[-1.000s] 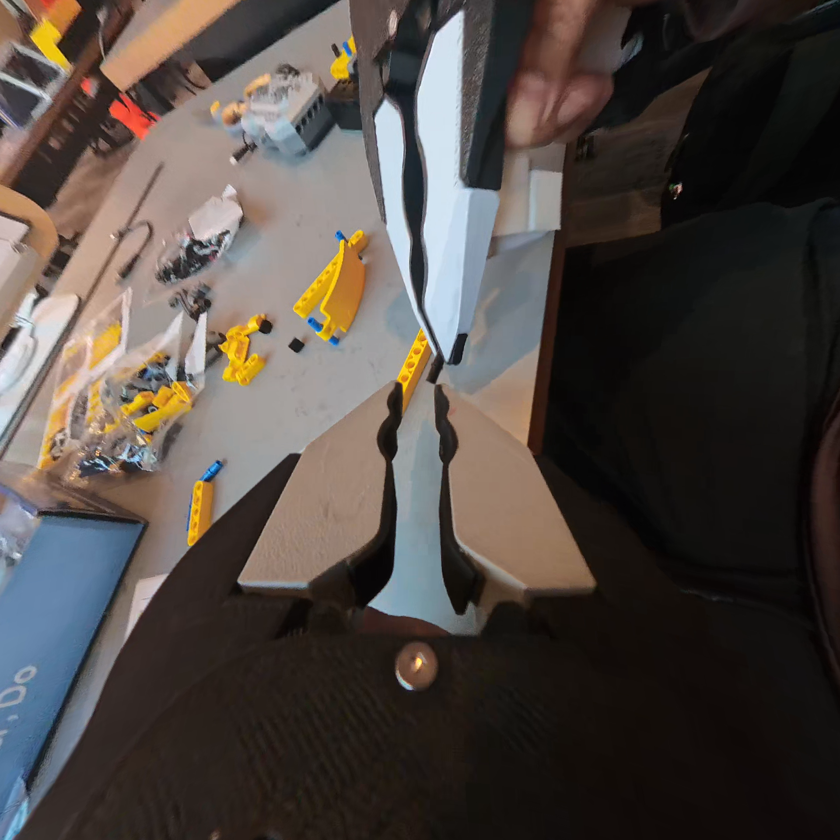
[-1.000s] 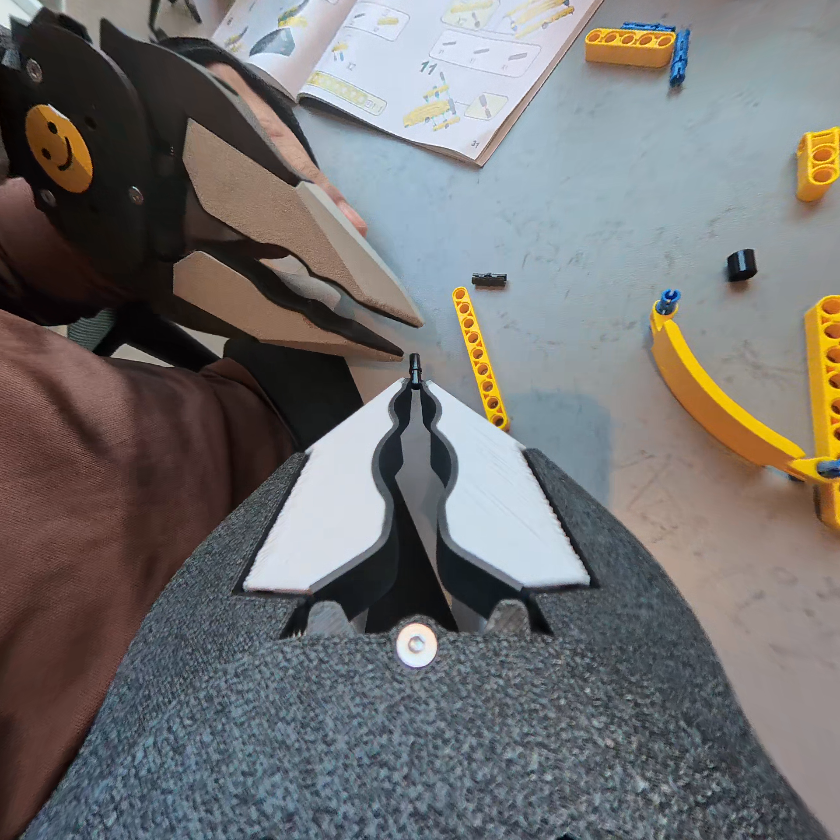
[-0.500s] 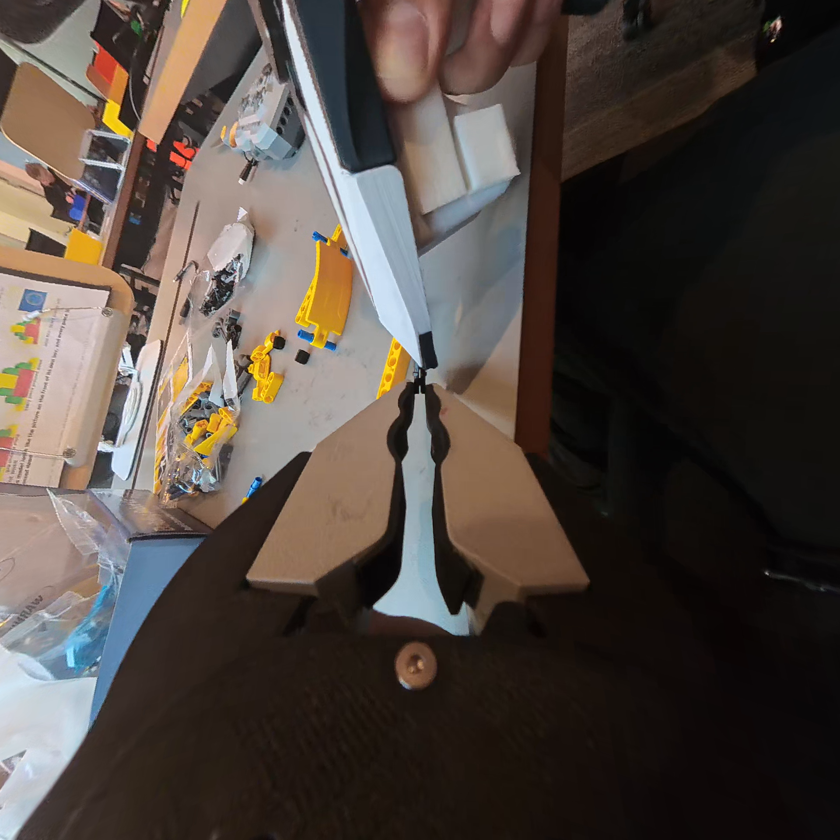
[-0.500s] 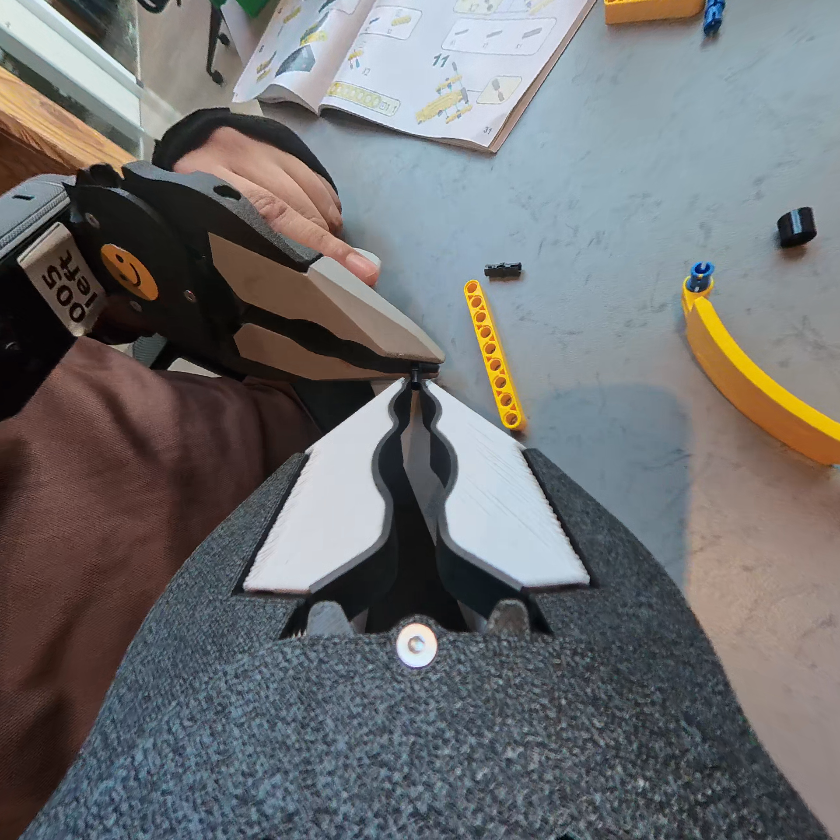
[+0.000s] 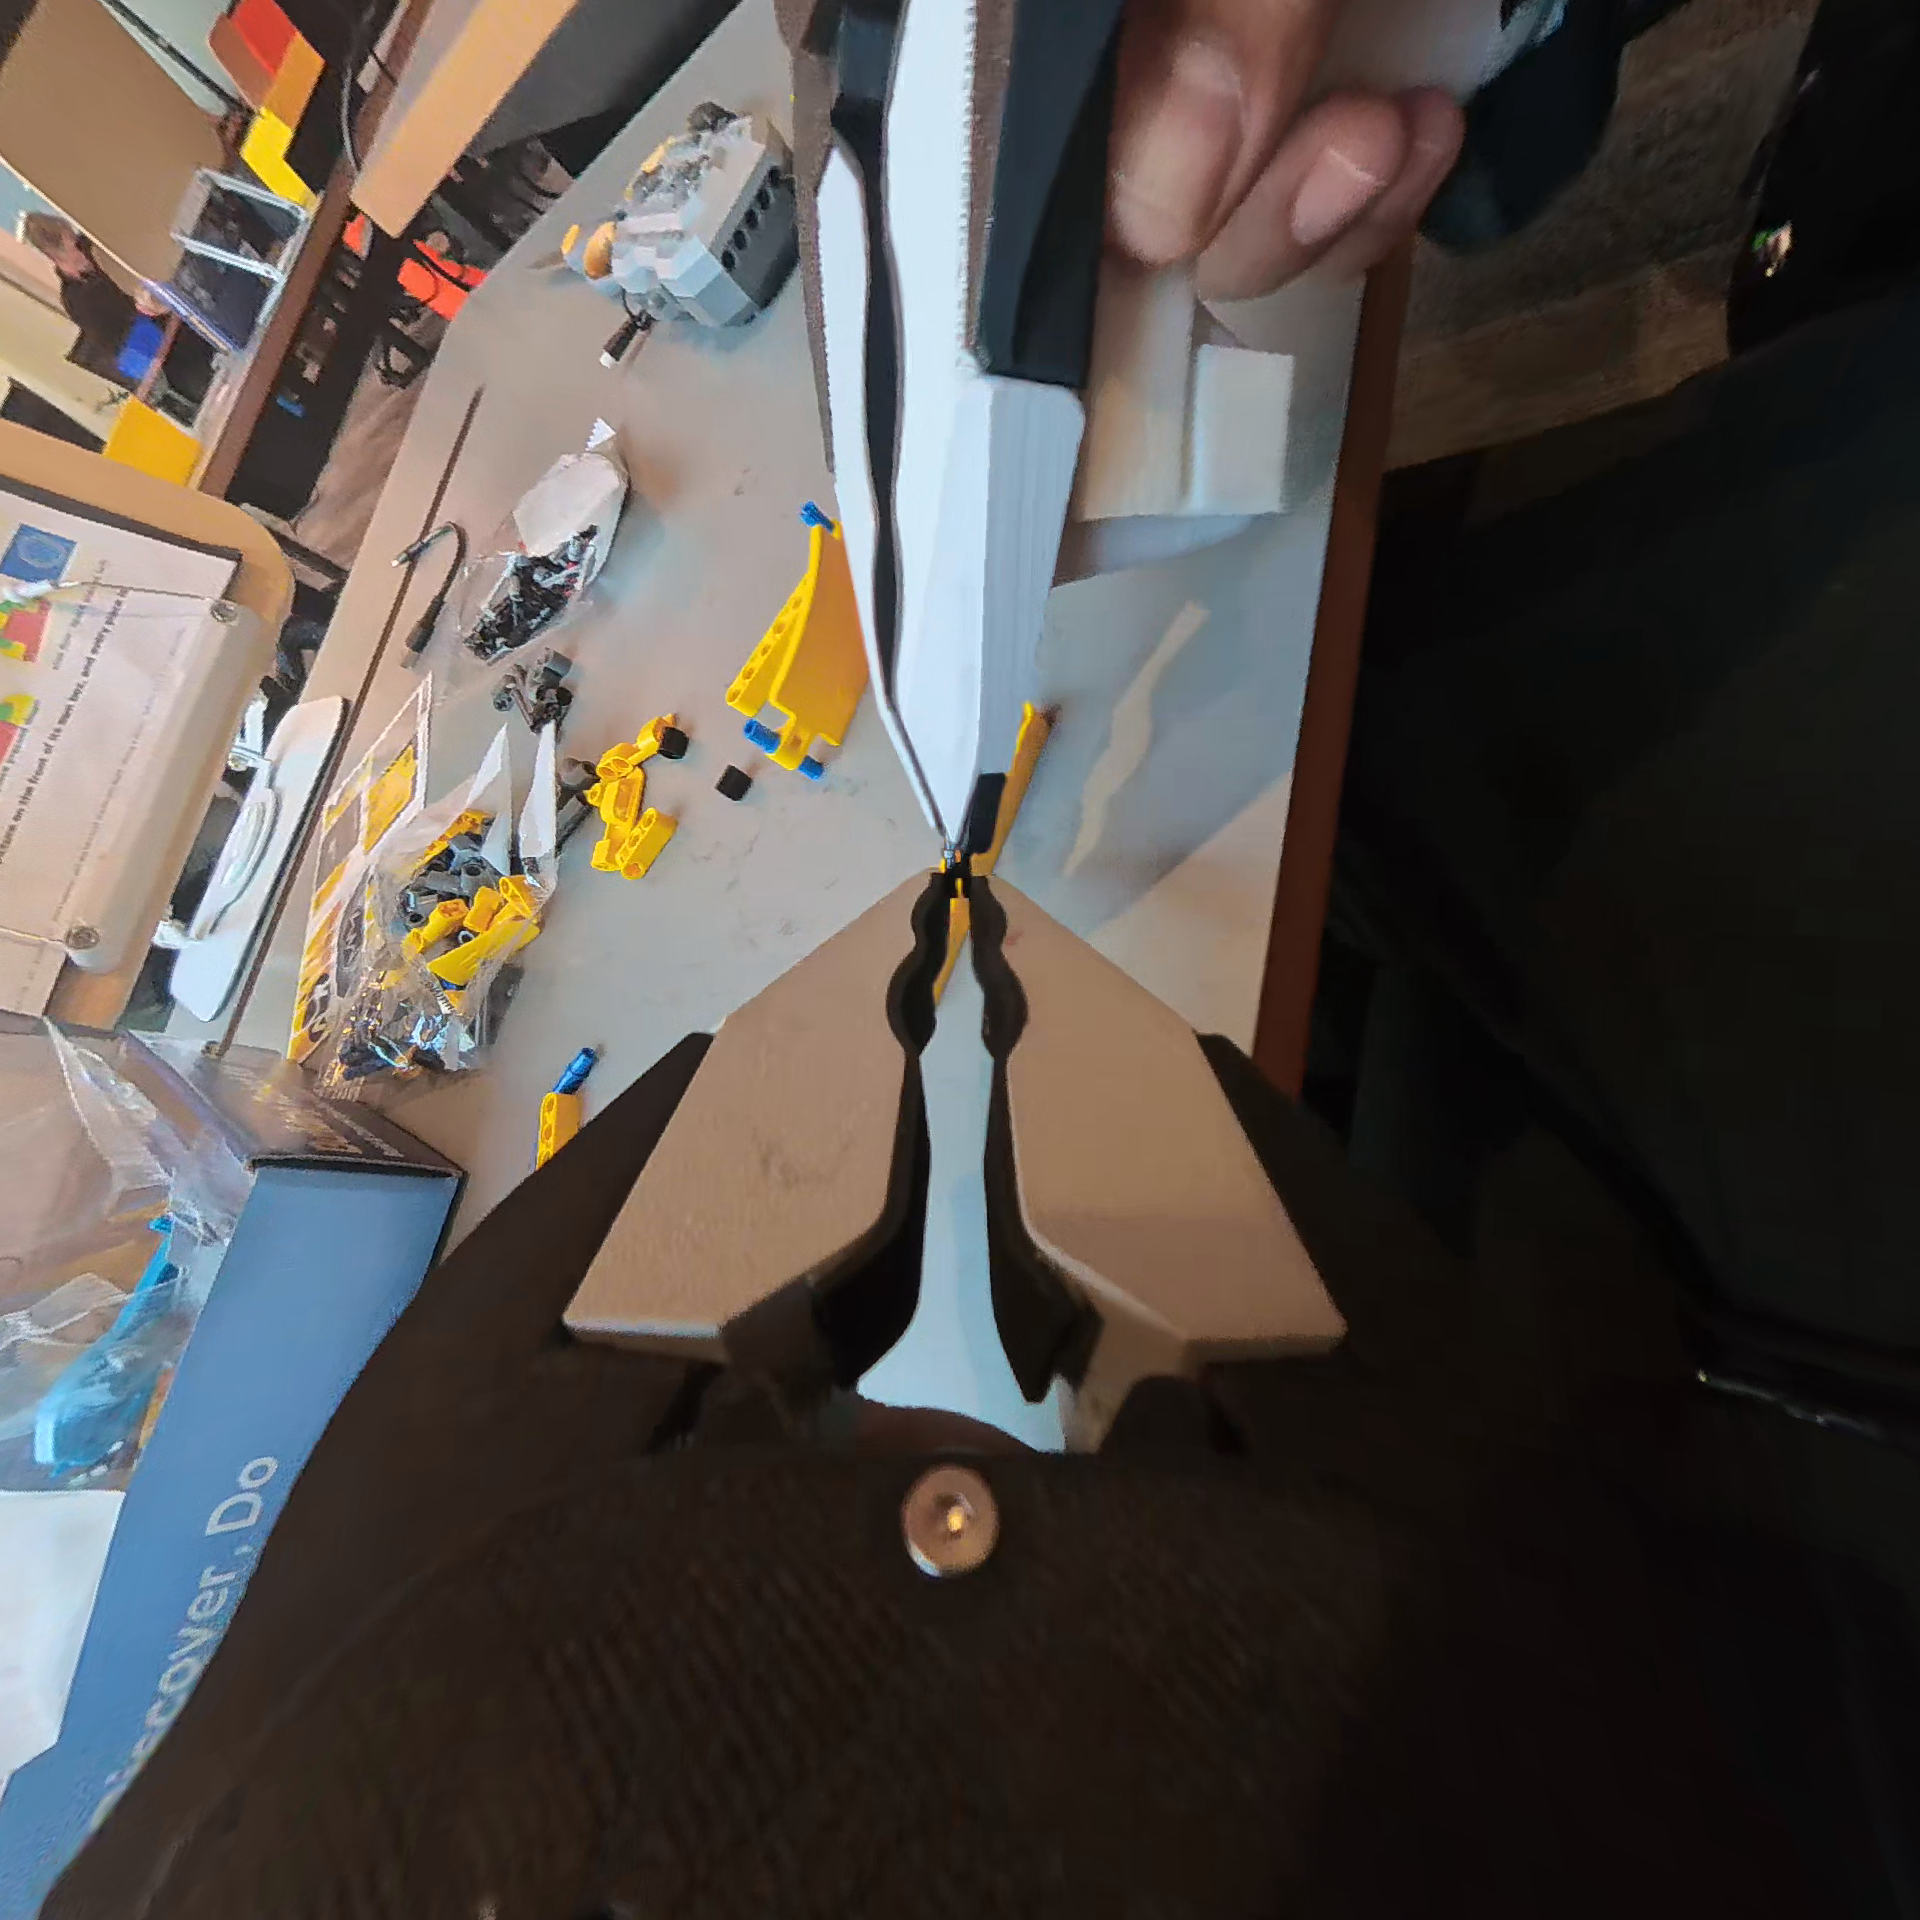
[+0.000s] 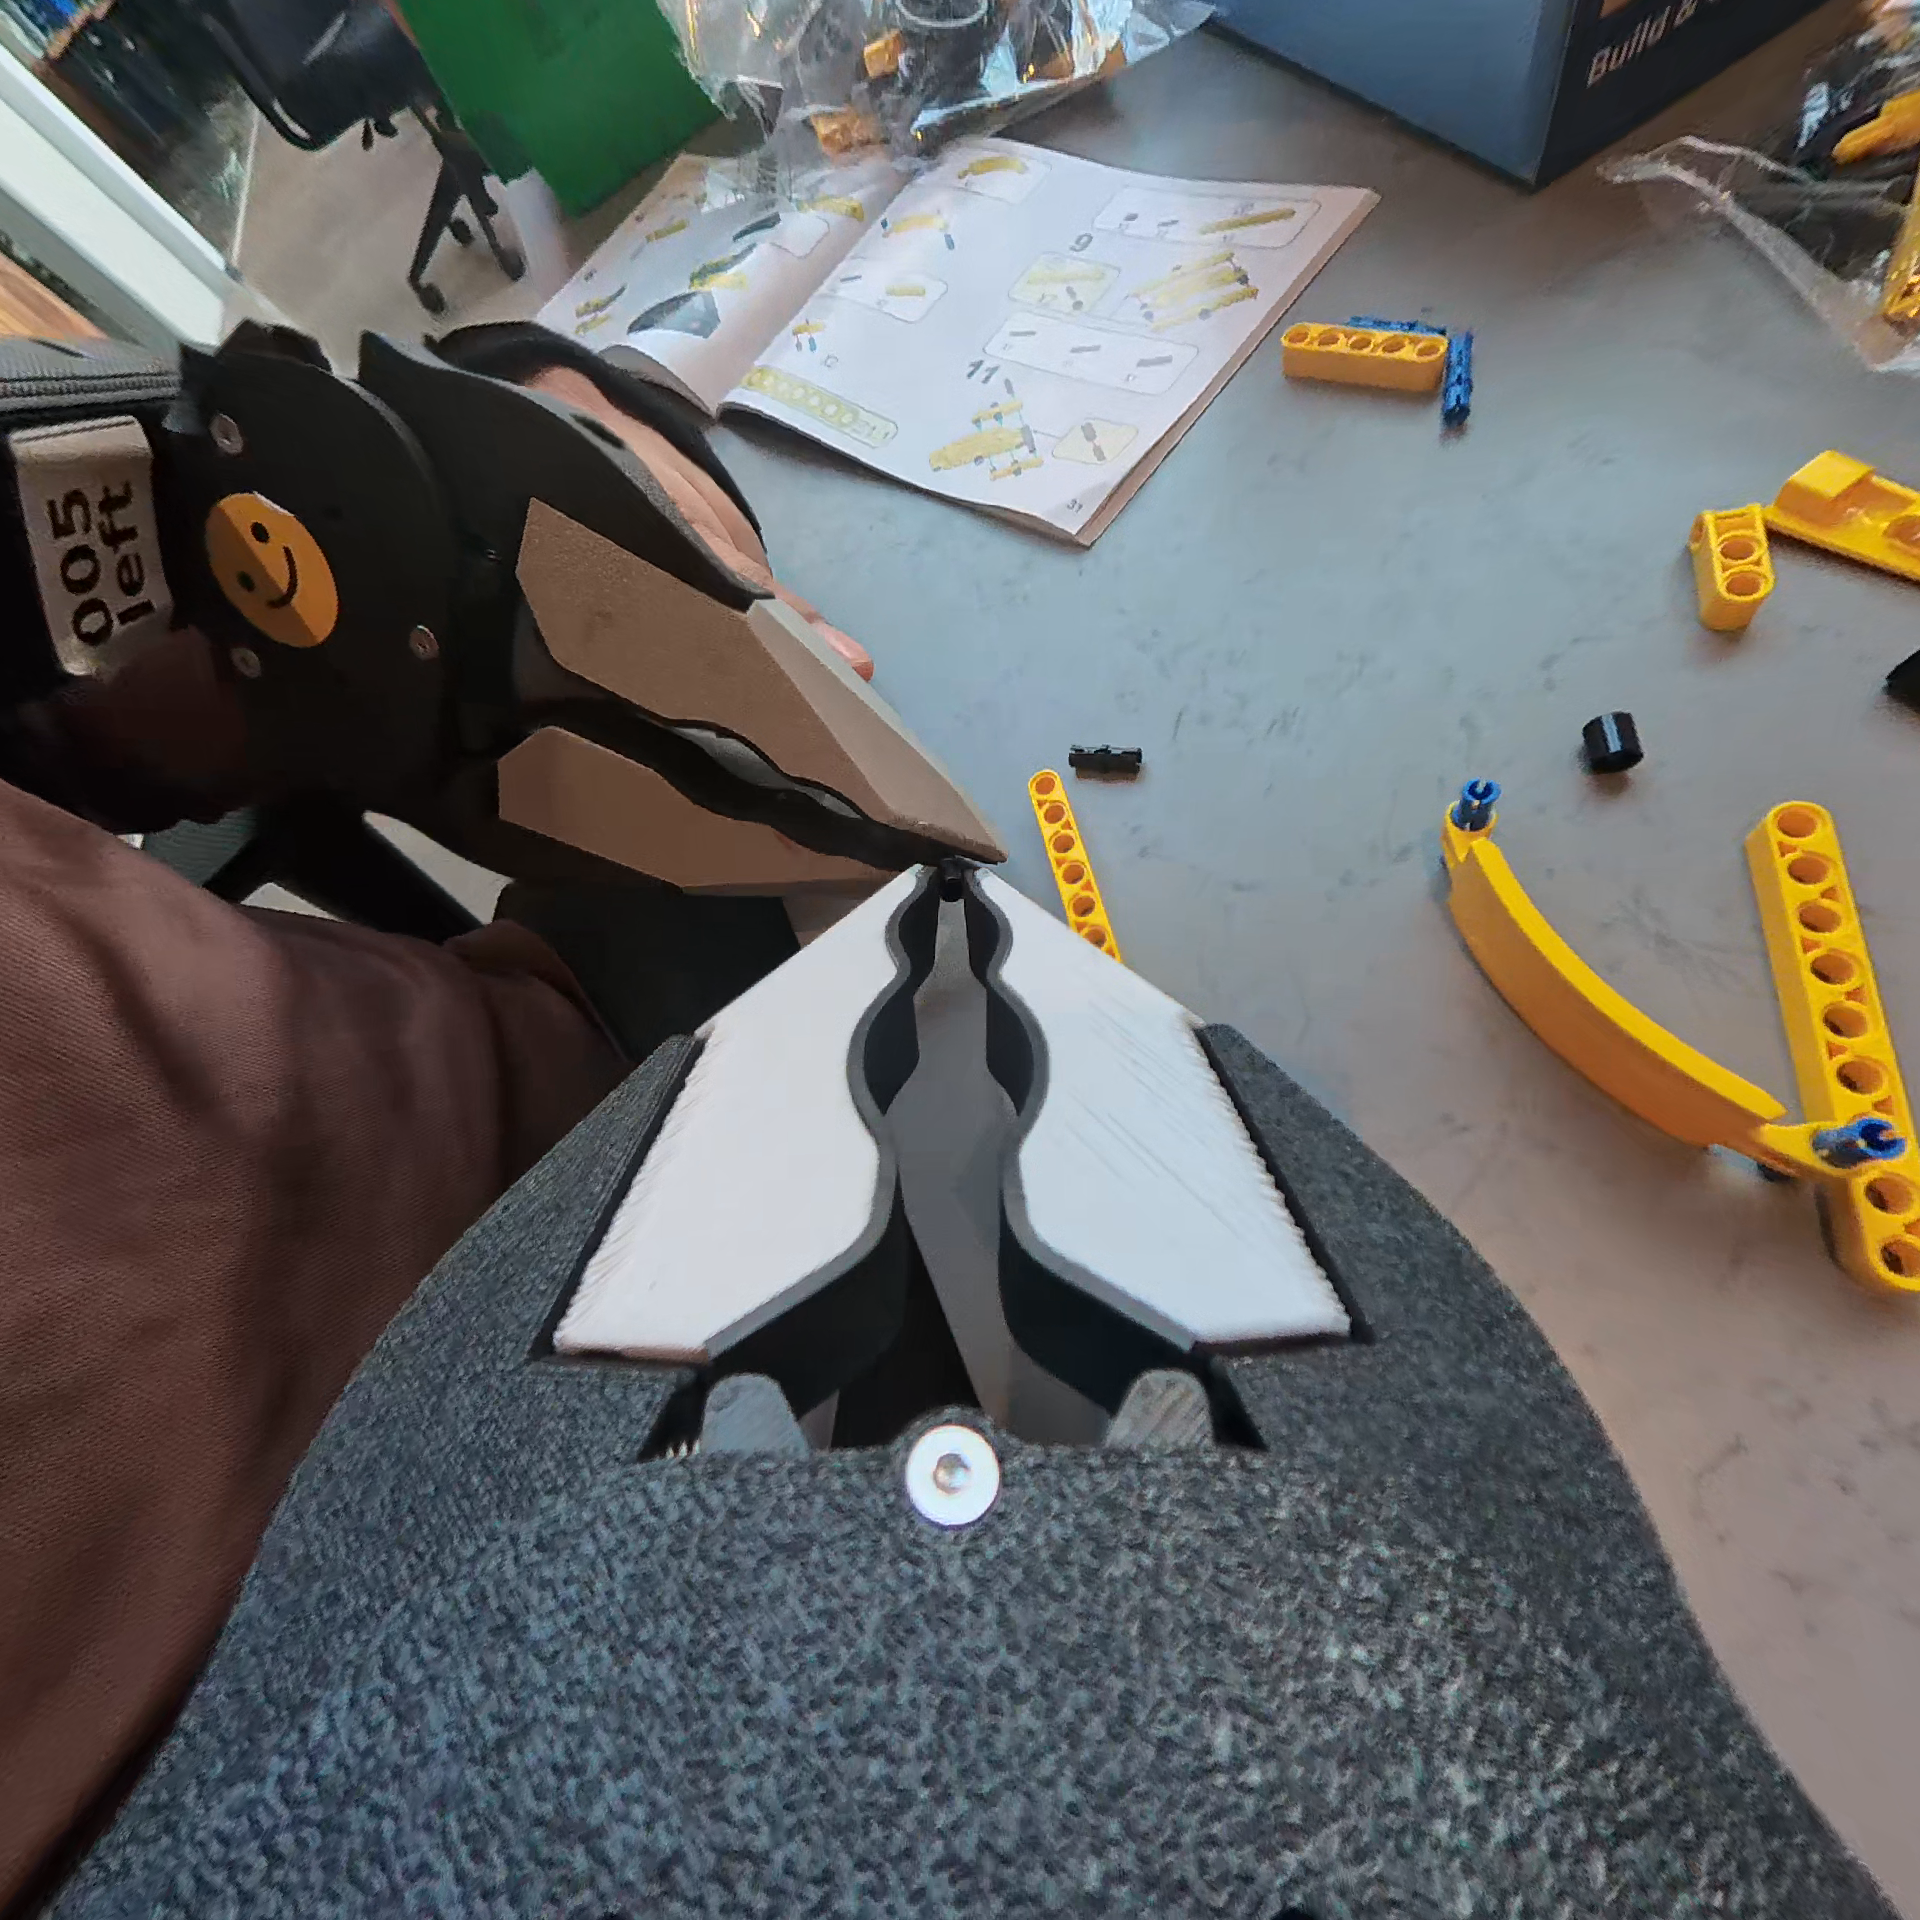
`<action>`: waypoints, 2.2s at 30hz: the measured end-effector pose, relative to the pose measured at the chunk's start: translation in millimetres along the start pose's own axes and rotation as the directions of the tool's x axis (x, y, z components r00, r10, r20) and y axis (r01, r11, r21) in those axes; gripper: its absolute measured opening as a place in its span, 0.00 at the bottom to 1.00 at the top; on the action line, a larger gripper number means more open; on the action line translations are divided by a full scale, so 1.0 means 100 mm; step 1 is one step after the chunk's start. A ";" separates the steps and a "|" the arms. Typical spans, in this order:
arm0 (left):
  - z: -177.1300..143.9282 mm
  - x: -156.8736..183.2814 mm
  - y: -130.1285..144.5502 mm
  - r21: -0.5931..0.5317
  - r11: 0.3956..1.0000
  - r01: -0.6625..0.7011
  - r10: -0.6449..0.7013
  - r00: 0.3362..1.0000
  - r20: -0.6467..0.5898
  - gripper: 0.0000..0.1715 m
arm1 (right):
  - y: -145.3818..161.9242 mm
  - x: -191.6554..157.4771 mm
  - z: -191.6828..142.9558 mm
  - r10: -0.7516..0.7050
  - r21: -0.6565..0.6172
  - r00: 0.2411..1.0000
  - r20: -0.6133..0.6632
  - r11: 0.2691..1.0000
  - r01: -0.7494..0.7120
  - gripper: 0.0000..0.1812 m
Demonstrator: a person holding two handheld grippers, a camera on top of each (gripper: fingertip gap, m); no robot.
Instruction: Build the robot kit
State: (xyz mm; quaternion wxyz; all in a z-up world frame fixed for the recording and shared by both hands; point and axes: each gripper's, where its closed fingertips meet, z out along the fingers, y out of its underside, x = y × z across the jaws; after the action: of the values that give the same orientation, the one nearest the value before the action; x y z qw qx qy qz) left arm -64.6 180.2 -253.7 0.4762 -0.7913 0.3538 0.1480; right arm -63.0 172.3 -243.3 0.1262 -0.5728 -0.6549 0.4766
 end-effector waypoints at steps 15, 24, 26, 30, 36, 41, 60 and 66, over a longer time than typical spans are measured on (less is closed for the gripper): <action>-0.03 -0.09 -0.05 0.044 0.999 0.009 -0.012 0.998 0.054 0.00 | -0.09 -0.02 -0.04 -0.078 0.073 0.997 -0.017 0.994 0.079 0.02; -0.02 -0.08 -0.03 0.027 1.000 0.005 -0.006 0.998 0.056 0.00 | -0.09 -0.01 0.00 -0.051 0.081 0.999 -0.018 0.995 0.053 0.02; -0.01 -0.09 -0.02 0.021 1.000 0.009 -0.011 0.998 0.055 0.00 | -0.09 0.01 0.00 -0.072 0.069 0.996 -0.044 0.995 0.075 0.02; 0.02 -0.11 0.03 -0.015 0.999 0.041 -0.041 0.998 0.051 0.07 | -0.07 0.12 -0.05 -0.082 0.018 0.989 -0.121 0.996 0.085 0.02; 0.07 -0.10 0.18 -0.105 0.985 0.134 -0.137 0.990 -0.025 0.13 | -0.02 0.27 -0.13 -0.017 -0.002 0.985 -0.172 1.000 0.017 0.02; 0.06 -0.06 0.23 -0.131 0.973 0.188 -0.201 0.975 -0.091 0.05 | -0.04 0.17 -0.11 0.093 0.036 0.994 -0.049 0.995 -0.091 0.02; -0.10 -0.05 -0.09 0.106 0.993 0.052 -0.050 0.998 -0.025 0.03 | -0.15 -0.14 -0.07 0.075 0.169 0.975 0.210 0.979 -0.111 0.02; -0.12 -0.14 -0.13 0.145 0.989 0.027 -0.034 0.999 0.043 0.00 | -0.22 -0.16 -0.07 -0.113 0.233 0.989 0.093 0.969 0.089 0.02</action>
State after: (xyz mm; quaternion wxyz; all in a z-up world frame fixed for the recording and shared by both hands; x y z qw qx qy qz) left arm -66.2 179.5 -231.0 0.5421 -0.7567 0.3404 0.1326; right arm -66.7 163.8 -216.5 0.1802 -0.4944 -0.6299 0.5712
